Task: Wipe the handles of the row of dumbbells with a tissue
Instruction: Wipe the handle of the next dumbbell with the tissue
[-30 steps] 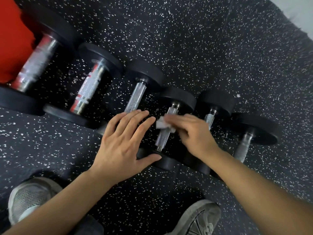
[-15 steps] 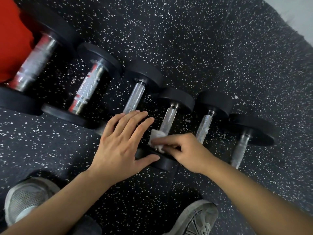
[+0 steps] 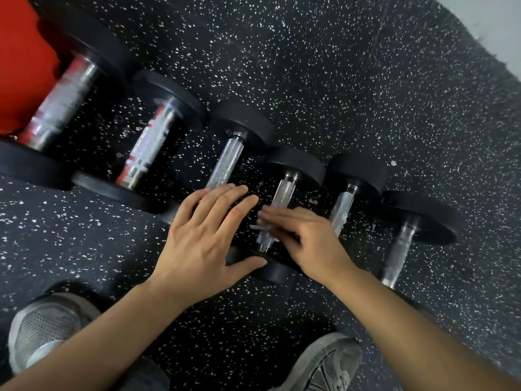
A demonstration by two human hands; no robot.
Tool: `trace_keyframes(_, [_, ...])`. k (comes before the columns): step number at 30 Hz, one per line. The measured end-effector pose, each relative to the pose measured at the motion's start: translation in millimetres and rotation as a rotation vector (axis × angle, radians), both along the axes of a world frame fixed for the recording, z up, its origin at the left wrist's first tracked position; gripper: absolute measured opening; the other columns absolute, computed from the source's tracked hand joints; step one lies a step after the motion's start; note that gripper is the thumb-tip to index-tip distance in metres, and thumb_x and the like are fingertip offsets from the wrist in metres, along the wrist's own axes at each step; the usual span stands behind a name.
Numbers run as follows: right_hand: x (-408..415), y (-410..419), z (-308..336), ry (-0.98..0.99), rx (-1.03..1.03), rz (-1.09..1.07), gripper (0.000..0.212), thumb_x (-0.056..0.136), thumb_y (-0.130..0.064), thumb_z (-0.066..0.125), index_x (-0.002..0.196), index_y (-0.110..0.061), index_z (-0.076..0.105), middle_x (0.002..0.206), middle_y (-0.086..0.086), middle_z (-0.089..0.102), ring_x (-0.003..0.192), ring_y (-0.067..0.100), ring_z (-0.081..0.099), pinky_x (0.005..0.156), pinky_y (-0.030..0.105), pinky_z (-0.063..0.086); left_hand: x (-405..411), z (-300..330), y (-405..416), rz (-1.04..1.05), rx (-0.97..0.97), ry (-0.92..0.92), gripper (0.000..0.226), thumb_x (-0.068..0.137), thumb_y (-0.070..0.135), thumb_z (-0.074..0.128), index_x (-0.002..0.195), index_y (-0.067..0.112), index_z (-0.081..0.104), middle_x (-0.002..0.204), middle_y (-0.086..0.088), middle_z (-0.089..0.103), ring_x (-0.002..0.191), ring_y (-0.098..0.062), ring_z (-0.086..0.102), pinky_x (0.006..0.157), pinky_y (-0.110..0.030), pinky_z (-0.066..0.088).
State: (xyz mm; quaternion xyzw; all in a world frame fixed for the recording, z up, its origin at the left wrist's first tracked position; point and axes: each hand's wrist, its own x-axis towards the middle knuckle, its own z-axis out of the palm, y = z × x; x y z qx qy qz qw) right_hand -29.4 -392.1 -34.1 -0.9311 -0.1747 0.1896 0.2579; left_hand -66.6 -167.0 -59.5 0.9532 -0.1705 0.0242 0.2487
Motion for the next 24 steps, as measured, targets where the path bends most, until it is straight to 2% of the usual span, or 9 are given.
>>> trace_keyframes(3, [-6, 0, 4, 0.182, 0.041, 0.059, 0.037, 0.094, -0.012, 0.072, 0.127, -0.03, 0.072, 0.133, -0.017, 0.068, 0.119, -0.001, 0.062, 0.106, 0.029, 0.049, 0, 0, 0, -0.001, -0.006, 0.008, 0.089, 0.084, 0.074, 0.068, 0.15, 0.015, 0.054, 0.156, -0.004, 0.053, 0.147, -0.025, 0.049, 0.122, -0.048, 0.034])
trace_keyframes(6, [-3, 2, 15, 0.352, 0.189, -0.137, 0.036, 0.096, -0.014, 0.07, 0.127, -0.033, 0.072, 0.13, -0.021, 0.069, 0.123, -0.008, 0.059, 0.11, 0.022, 0.046, 0, 0, 0, 0.0, -0.005, 0.007, 0.089, 0.085, 0.075, 0.067, 0.15, 0.015, 0.054, 0.156, -0.004, 0.053, 0.147, -0.025, 0.049, 0.123, -0.047, 0.033])
trace_keyframes(8, [4, 1, 16, 0.232, 0.256, -0.332, 0.036, 0.095, -0.014, 0.07, 0.128, -0.029, 0.071, 0.13, -0.019, 0.069, 0.124, -0.008, 0.059, 0.111, 0.021, 0.044, 0, 0, 0, 0.0, -0.004, 0.006, 0.089, 0.085, 0.075, 0.066, 0.149, 0.015, 0.054, 0.156, -0.004, 0.053, 0.146, -0.025, 0.049, 0.123, -0.046, 0.033])
trace_keyframes(10, [12, 2, 13, 0.133, 0.233, -0.407, 0.034, 0.096, -0.015, 0.07, 0.128, -0.025, 0.071, 0.131, -0.017, 0.068, 0.125, -0.009, 0.058, 0.111, 0.019, 0.044, 0, 0, 0, -0.001, -0.005, 0.004, 0.089, 0.085, 0.075, 0.066, 0.149, 0.015, 0.055, 0.156, -0.004, 0.054, 0.146, -0.025, 0.05, 0.123, -0.046, 0.032])
trace_keyframes(15, [4, 2, 11, 0.203, 0.132, -0.213, 0.036, 0.096, -0.01, 0.07, 0.126, -0.03, 0.073, 0.129, -0.018, 0.07, 0.123, -0.007, 0.06, 0.111, 0.023, 0.045, 1, 0, 0, -0.003, -0.01, 0.003, 0.088, 0.085, 0.075, 0.065, 0.148, 0.014, 0.056, 0.155, -0.004, 0.054, 0.146, -0.025, 0.05, 0.123, -0.045, 0.032])
trace_keyframes(18, [4, 0, 16, 0.445, 0.055, -0.017, 0.038, 0.096, -0.008, 0.068, 0.125, -0.032, 0.073, 0.131, -0.018, 0.069, 0.125, -0.006, 0.059, 0.112, 0.022, 0.045, 1, 0, 0, -0.002, -0.017, 0.0, 0.087, 0.086, 0.075, 0.066, 0.148, 0.014, 0.056, 0.155, -0.004, 0.054, 0.145, -0.025, 0.05, 0.123, -0.045, 0.032])
trace_keyframes(20, [10, 2, 20, 0.555, 0.114, -0.048, 0.034, 0.098, -0.013, 0.067, 0.123, -0.034, 0.074, 0.128, -0.019, 0.071, 0.122, -0.006, 0.061, 0.111, 0.026, 0.047, 1, 0, 0, -0.001, -0.017, 0.001, 0.087, 0.086, 0.074, 0.066, 0.148, 0.014, 0.056, 0.156, -0.004, 0.054, 0.146, -0.025, 0.05, 0.123, -0.045, 0.032])
trace_keyframes(21, [14, 3, 21, 0.503, 0.158, -0.127, 0.033, 0.098, -0.016, 0.068, 0.124, -0.036, 0.073, 0.127, -0.021, 0.071, 0.121, -0.006, 0.061, 0.112, 0.028, 0.047, 1, 0, 0, -0.001, -0.014, 0.003, 0.088, 0.086, 0.074, 0.066, 0.148, 0.014, 0.056, 0.156, -0.004, 0.054, 0.146, -0.025, 0.05, 0.123, -0.045, 0.032])
trace_keyframes(24, [32, -1, 19, 0.127, 0.202, -0.394, 0.033, 0.097, -0.012, 0.068, 0.125, -0.028, 0.073, 0.128, -0.019, 0.07, 0.122, -0.008, 0.061, 0.112, 0.024, 0.045, 1, 0, -1, -0.003, -0.009, 0.01, 0.088, 0.086, 0.075, 0.065, 0.148, 0.014, 0.055, 0.156, -0.004, 0.054, 0.146, -0.025, 0.05, 0.123, -0.045, 0.033])
